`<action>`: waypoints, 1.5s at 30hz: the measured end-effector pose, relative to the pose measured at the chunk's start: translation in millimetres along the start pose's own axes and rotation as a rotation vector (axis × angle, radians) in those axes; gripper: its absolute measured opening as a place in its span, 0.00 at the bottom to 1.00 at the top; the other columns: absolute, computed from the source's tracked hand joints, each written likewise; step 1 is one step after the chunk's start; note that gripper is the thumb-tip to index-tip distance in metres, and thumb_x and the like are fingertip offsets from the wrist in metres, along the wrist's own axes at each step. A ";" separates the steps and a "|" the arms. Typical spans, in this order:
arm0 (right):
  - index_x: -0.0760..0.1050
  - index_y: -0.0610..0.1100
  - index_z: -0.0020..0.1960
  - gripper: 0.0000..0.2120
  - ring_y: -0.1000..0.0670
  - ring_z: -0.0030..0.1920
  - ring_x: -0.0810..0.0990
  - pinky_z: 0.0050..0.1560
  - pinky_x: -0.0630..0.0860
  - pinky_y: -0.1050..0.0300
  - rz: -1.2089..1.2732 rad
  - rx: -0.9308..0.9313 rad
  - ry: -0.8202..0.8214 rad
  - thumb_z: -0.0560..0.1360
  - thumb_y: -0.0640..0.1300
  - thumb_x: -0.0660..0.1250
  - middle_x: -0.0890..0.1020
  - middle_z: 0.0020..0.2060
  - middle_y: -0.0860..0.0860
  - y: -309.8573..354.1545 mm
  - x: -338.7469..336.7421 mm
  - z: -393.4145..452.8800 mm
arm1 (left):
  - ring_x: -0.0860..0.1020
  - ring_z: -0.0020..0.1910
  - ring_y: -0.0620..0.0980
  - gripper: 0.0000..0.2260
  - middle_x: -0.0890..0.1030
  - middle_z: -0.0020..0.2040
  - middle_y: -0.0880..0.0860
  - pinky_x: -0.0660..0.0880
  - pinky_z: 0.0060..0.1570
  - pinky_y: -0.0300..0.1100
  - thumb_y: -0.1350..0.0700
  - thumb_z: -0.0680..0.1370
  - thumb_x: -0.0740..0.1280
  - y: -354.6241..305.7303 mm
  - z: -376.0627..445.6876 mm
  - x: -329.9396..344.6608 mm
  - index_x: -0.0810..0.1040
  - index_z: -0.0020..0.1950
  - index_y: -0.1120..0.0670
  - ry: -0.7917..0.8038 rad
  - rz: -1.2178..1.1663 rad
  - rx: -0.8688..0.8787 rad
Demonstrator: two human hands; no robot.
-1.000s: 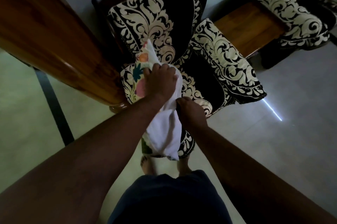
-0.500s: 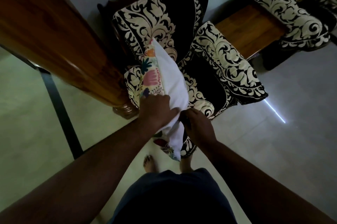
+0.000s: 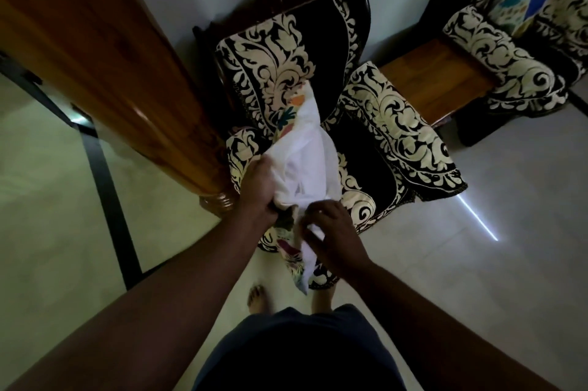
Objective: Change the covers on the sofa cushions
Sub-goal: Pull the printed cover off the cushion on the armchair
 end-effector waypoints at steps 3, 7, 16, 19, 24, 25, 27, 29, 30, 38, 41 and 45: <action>0.74 0.44 0.61 0.09 0.53 0.50 0.79 0.48 0.77 0.56 0.329 0.321 -0.040 0.81 0.40 0.65 0.79 0.53 0.50 -21.5 -14.5 21.2 | 0.79 0.63 0.64 0.26 0.79 0.65 0.62 0.78 0.57 0.59 0.40 0.79 0.65 31.2 -3.9 -6.3 0.75 0.70 0.56 0.113 -0.150 -0.202; 0.60 0.48 0.75 0.34 0.41 0.63 0.73 0.59 0.77 0.43 0.065 0.510 0.145 0.74 0.51 0.71 0.68 0.68 0.45 -34.9 11.8 36.2 | 0.80 0.62 0.61 0.24 0.79 0.66 0.62 0.78 0.55 0.53 0.41 0.80 0.64 36.4 -5.0 -18.2 0.76 0.69 0.56 0.051 -0.054 -0.158; 0.47 0.48 0.79 0.46 0.42 0.49 0.82 0.49 0.81 0.46 0.024 0.791 0.292 0.71 0.57 0.70 0.80 0.58 0.42 -92.7 27.9 14.4 | 0.79 0.59 0.62 0.27 0.77 0.64 0.60 0.76 0.51 0.50 0.58 0.74 0.75 13.1 -29.9 -50.2 0.63 0.66 0.56 -0.002 1.370 0.401; 0.39 0.53 0.82 0.51 0.46 0.42 0.82 0.40 0.79 0.53 0.054 0.673 0.339 0.74 0.49 0.73 0.80 0.53 0.45 -82.8 19.9 10.6 | 0.79 0.59 0.62 0.25 0.76 0.64 0.61 0.78 0.51 0.52 0.55 0.76 0.72 11.5 -17.8 -68.9 0.63 0.67 0.56 -0.108 1.543 0.442; 0.25 0.62 0.77 0.57 0.45 0.47 0.82 0.46 0.81 0.48 -0.076 0.464 0.437 0.75 0.43 0.71 0.77 0.62 0.42 -52.4 42.3 -17.7 | 0.71 0.69 0.64 0.36 0.68 0.72 0.62 0.73 0.59 0.57 0.49 0.77 0.71 5.2 -2.1 -66.7 0.56 0.78 0.54 -0.179 1.685 0.333; 0.25 0.63 0.76 0.57 0.44 0.48 0.81 0.47 0.81 0.44 -0.078 0.469 0.446 0.75 0.42 0.70 0.75 0.63 0.43 -50.9 45.5 -22.5 | 0.68 0.71 0.63 0.40 0.65 0.74 0.60 0.71 0.63 0.58 0.49 0.76 0.72 2.9 0.3 -51.6 0.52 0.80 0.53 -0.125 1.669 0.363; 0.30 0.61 0.78 0.55 0.41 0.53 0.79 0.49 0.81 0.41 -0.088 0.494 0.472 0.72 0.42 0.71 0.71 0.66 0.42 -51.5 46.1 -26.0 | 0.68 0.73 0.60 0.47 0.61 0.77 0.57 0.72 0.65 0.57 0.55 0.73 0.74 -0.8 3.8 -12.0 0.47 0.83 0.51 0.105 1.438 0.460; 0.40 0.54 0.81 0.55 0.37 0.63 0.75 0.56 0.79 0.40 -0.074 0.520 0.521 0.70 0.43 0.75 0.65 0.71 0.41 -57.6 42.1 -19.2 | 0.69 0.73 0.57 0.45 0.64 0.78 0.55 0.73 0.67 0.54 0.58 0.74 0.73 -3.0 9.5 14.7 0.47 0.83 0.47 0.292 1.249 0.421; 0.45 0.50 0.81 0.53 0.37 0.67 0.72 0.60 0.78 0.42 -0.052 0.558 0.527 0.69 0.44 0.78 0.62 0.73 0.41 -64.0 39.7 -12.4 | 0.70 0.72 0.57 0.42 0.66 0.78 0.55 0.73 0.67 0.54 0.57 0.75 0.72 -4.5 13.1 23.2 0.51 0.82 0.47 0.316 1.255 0.407; 0.60 0.44 0.73 0.44 0.40 0.60 0.76 0.57 0.77 0.45 0.132 0.770 0.081 0.67 0.57 0.79 0.71 0.65 0.42 -84.0 16.5 40.8 | 0.78 0.60 0.61 0.22 0.78 0.65 0.59 0.76 0.55 0.51 0.47 0.80 0.65 -0.9 20.5 32.3 0.68 0.71 0.53 0.156 1.439 0.339; 0.57 0.47 0.74 0.45 0.41 0.58 0.78 0.53 0.79 0.44 0.109 0.715 0.079 0.66 0.58 0.77 0.73 0.63 0.45 -82.5 21.2 29.4 | 0.71 0.71 0.61 0.42 0.64 0.78 0.58 0.74 0.61 0.54 0.40 0.75 0.71 -11.1 19.9 50.2 0.53 0.81 0.51 0.159 1.423 0.506; 0.55 0.42 0.78 0.42 0.36 0.58 0.76 0.49 0.76 0.44 0.039 0.624 0.115 0.72 0.47 0.74 0.70 0.63 0.40 -82.2 28.5 14.3 | 0.65 0.75 0.61 0.44 0.52 0.82 0.56 0.73 0.64 0.57 0.40 0.76 0.70 -7.0 37.6 83.2 0.47 0.83 0.50 0.226 1.672 0.645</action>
Point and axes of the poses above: each hand's wrist, its own z-axis towards the middle knuckle, its own x-axis out of the palm, y = z × x, the point moved 9 cm from there along z, towards the middle knuckle
